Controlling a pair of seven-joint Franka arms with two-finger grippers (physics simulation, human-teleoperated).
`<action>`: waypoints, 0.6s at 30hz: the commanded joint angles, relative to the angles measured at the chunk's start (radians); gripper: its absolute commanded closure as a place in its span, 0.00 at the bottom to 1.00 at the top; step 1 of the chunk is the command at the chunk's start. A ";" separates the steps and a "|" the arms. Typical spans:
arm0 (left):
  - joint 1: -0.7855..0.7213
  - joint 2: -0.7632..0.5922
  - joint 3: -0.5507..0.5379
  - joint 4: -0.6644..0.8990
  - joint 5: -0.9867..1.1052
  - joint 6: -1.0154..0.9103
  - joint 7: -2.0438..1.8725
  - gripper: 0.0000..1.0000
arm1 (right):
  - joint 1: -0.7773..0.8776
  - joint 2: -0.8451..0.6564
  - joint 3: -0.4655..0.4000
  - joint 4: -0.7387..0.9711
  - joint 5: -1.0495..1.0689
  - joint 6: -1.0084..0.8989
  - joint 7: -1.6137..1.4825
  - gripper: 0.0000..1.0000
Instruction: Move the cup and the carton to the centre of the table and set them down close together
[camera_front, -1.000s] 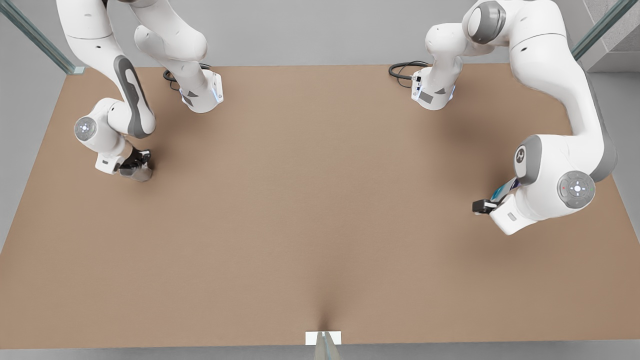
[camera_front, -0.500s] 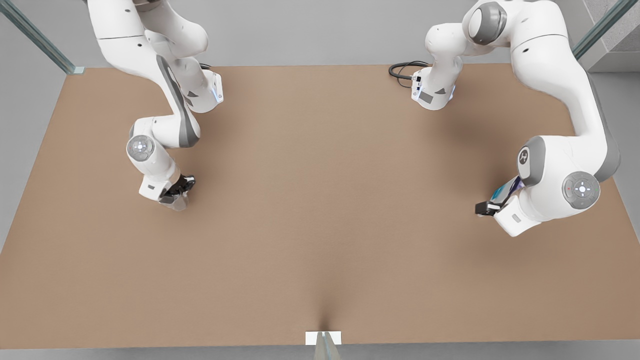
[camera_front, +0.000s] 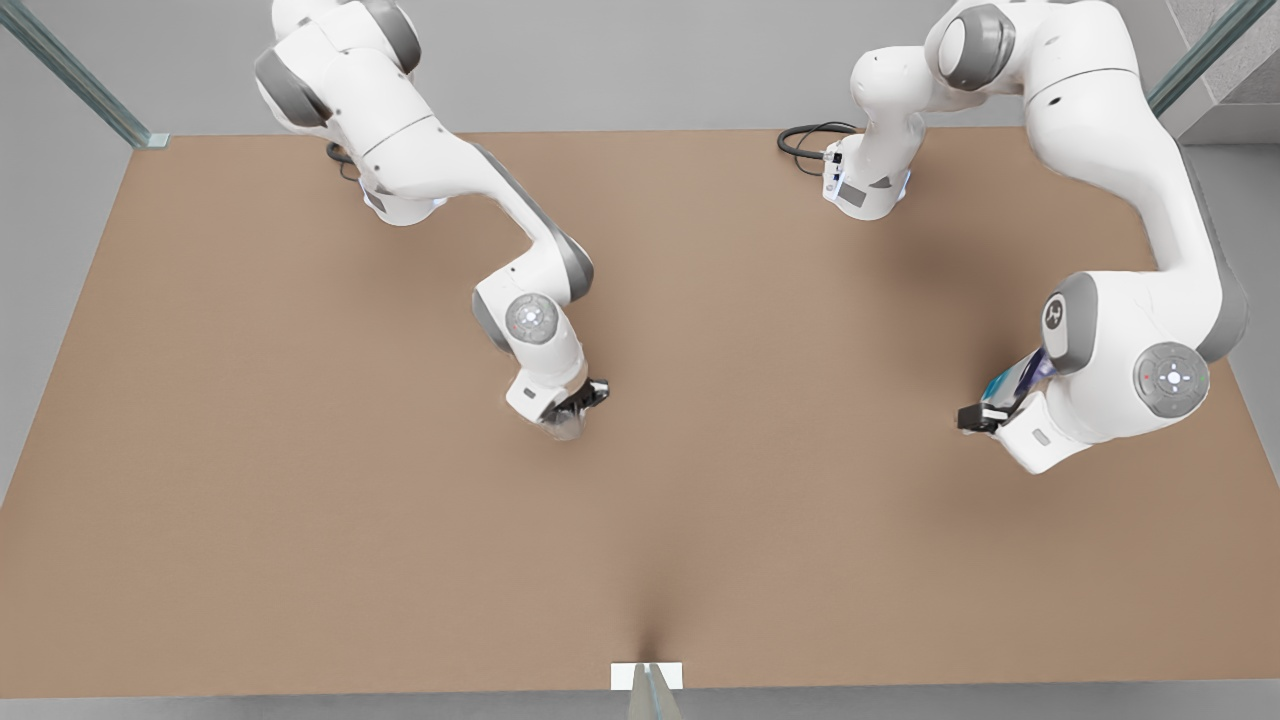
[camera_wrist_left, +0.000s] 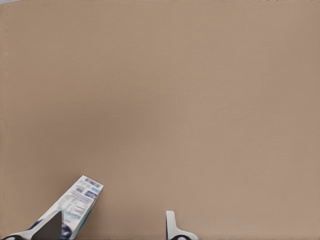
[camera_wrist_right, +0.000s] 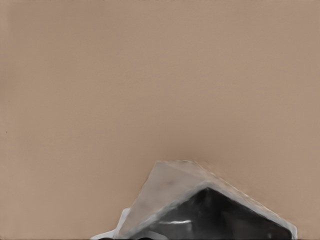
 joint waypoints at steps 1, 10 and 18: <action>0.000 0.001 0.000 -0.001 0.002 0.000 0.000 0.00 | 0.004 0.025 0.000 0.047 -0.006 -0.020 0.021 0.79; 0.000 -0.001 0.123 0.000 0.005 -0.002 0.360 0.00 | 0.184 0.393 -0.112 0.600 -0.009 -0.144 0.208 0.79; -0.002 -0.016 0.212 -0.118 0.005 0.072 0.532 0.00 | 0.199 0.472 -0.170 0.672 -0.009 -0.072 0.208 0.56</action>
